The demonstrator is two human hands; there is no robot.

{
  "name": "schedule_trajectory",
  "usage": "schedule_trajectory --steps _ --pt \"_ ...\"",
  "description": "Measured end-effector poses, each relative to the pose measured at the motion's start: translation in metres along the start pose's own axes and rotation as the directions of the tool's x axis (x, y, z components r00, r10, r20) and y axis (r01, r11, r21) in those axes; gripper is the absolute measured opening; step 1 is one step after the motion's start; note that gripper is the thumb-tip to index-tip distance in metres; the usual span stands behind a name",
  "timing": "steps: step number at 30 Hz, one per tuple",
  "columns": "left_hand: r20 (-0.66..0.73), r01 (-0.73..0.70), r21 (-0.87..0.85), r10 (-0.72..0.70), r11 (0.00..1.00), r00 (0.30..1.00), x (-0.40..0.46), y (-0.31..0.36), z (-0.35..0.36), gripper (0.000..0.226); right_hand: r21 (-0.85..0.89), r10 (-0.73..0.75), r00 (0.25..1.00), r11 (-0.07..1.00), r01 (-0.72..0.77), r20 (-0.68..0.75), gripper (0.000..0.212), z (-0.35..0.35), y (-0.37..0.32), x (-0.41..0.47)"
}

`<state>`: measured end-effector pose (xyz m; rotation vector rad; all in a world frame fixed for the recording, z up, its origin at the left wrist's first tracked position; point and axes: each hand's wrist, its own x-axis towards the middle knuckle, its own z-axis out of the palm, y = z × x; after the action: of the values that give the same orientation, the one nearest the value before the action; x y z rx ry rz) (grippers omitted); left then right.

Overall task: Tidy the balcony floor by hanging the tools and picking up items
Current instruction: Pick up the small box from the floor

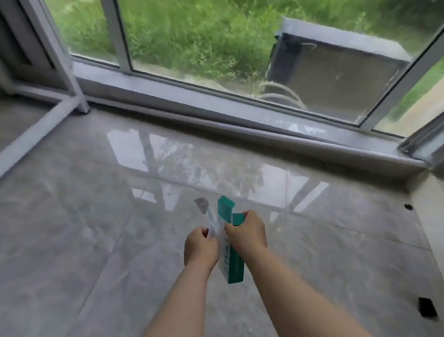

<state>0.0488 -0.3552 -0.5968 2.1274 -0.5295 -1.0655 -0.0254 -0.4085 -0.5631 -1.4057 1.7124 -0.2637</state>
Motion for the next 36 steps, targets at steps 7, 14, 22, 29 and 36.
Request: schedule_trajectory --steps 7,14,22,29,36 --pt "-0.148 0.119 -0.091 -0.132 0.989 0.980 0.018 -0.078 -0.177 0.028 -0.103 -0.119 0.981 0.985 0.136 0.151 0.022 0.160 -0.088 -0.084" --pt "-0.322 0.176 -0.182 -0.228 0.967 0.919 0.024 -0.172 -0.344 0.020 -0.110 -0.164 0.920 0.970 0.216 0.357 0.018 0.303 -0.153 -0.169" --pt "-0.423 0.277 -0.305 -0.390 0.911 0.818 -0.002 -0.294 -0.483 0.015 -0.210 -0.221 0.820 0.901 0.379 0.528 0.016 0.455 -0.193 -0.280" --pt "-0.489 0.319 -0.499 -0.566 0.805 0.664 -0.036 -0.368 -0.553 0.026 -0.228 -0.264 0.711 0.826 0.516 0.652 0.015 0.545 -0.202 -0.362" --pt "-0.497 0.283 -0.642 -0.668 0.713 0.555 -0.064 -0.416 -0.611 0.021 -0.269 -0.261 0.599 0.711 0.650 0.757 0.021 0.616 -0.215 -0.420"
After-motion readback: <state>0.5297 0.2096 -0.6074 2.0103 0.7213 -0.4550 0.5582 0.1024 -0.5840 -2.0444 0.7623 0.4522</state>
